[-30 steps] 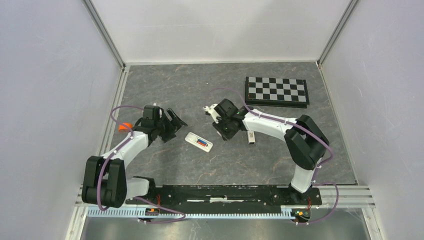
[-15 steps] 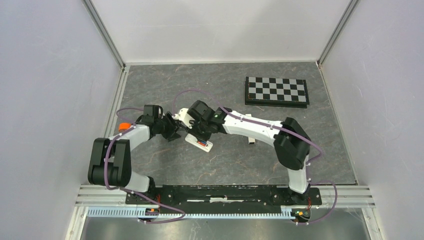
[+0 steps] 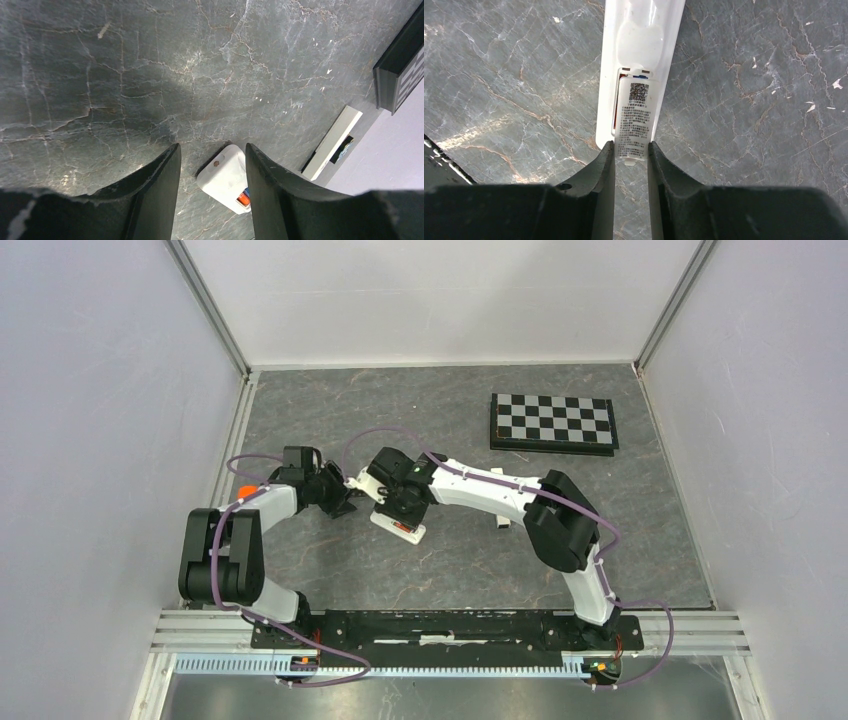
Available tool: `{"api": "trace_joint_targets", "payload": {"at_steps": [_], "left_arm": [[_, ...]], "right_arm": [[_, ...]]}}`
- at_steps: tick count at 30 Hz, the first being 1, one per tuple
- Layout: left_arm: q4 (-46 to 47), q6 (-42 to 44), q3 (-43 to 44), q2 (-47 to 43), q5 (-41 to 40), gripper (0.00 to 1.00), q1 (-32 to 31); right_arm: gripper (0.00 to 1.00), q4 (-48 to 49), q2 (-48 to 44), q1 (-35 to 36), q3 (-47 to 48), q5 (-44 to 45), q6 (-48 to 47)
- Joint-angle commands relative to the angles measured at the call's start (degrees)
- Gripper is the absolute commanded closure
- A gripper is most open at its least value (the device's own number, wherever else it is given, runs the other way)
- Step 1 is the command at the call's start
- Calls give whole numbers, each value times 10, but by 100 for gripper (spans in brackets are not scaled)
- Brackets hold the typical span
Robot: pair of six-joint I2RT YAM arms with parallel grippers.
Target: Load the batteries into the remote control
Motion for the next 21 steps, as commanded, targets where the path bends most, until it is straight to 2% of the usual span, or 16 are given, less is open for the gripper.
{"api": "trace_joint_targets", "payload": {"at_steps": [1,11,21], "left_arm": [[9,-5,13,-5,-6,44,4],[14,-3,8,-7,-2,44,5],[18,-10,3,-2,-8,44,8]], "right_arm": [[81,-13,15,5,32,-7,0],[81,-36,49,6,62,10,35],[80,-44,47,5,58,-1,27]]}}
